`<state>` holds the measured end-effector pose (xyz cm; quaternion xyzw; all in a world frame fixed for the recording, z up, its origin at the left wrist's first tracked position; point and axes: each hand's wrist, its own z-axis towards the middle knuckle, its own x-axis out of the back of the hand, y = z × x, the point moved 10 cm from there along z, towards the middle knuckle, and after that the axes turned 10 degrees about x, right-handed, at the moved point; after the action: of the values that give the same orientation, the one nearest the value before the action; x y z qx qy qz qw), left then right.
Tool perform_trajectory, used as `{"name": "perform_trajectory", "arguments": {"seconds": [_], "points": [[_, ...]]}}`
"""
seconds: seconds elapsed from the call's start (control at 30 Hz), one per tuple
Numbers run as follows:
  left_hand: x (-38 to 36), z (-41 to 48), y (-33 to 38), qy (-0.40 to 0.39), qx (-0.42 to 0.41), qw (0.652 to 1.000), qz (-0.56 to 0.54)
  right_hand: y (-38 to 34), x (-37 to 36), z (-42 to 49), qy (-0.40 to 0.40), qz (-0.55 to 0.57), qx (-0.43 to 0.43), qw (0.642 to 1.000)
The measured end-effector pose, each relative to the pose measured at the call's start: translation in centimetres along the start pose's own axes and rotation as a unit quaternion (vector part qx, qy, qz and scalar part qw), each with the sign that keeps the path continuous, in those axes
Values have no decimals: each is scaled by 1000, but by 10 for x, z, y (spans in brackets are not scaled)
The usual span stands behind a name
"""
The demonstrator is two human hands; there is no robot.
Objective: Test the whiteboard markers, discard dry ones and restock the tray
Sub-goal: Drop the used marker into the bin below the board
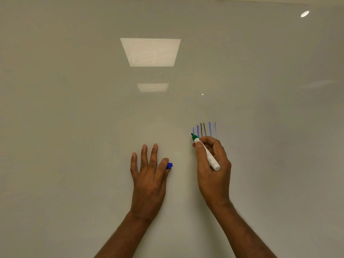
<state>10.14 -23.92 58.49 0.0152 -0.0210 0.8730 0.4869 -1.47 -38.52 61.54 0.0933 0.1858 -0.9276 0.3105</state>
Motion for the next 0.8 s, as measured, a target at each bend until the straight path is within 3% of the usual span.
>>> {"name": "perform_trajectory", "arguments": {"seconds": [0.4, 0.8], "points": [[-11, 0, 6, 25, -20, 999, 43, 8, -9, 10, -14, -72, 57, 996], [-9, 1, 8, 16, -18, 1000, 21, 19, 18, -37, -39, -93, 6, 995]]}}
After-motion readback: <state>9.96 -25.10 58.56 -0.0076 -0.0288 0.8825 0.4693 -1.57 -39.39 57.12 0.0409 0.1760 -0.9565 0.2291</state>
